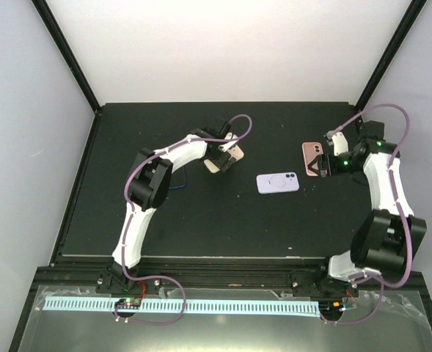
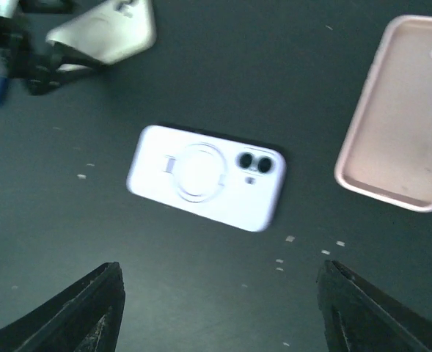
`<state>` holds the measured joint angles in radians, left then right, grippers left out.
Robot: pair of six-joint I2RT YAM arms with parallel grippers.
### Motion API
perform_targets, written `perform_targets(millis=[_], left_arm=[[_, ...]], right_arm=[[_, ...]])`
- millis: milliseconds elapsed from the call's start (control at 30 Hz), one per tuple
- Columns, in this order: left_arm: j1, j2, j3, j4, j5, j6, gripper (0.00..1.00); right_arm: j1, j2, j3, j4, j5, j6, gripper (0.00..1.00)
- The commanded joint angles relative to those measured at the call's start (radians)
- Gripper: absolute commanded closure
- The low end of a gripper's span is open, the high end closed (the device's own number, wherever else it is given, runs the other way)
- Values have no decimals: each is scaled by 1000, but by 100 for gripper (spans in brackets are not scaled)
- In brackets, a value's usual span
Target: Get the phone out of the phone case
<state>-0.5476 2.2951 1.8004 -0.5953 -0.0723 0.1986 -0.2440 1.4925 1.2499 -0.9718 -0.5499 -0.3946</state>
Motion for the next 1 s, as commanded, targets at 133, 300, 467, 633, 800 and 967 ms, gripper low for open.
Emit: perform_targets(millis=[133,300,467,633,800,967], left_arm=[[23,66,92,-148,68,47,1],[15,54,58,-223,46,8,11],[-23,-36,-91,-234,-17,-73,18],[-88,-196,-315,-253,-48,-219,21],[-187,-426,-673,-248,-46,-384,18],[-226,-626,-786,-231,-83,-415,1]], right_arm=[[12,-199,-131,51,-303,3,28],[12,-222,-183,103,-402,40,28],[12,-219,-205,121,-397,44,29],[12,-218,-218,125,-401,46,29],[12,-230,-220,123,-403,48,29],[12,-240,-219,118,-420,42,29]])
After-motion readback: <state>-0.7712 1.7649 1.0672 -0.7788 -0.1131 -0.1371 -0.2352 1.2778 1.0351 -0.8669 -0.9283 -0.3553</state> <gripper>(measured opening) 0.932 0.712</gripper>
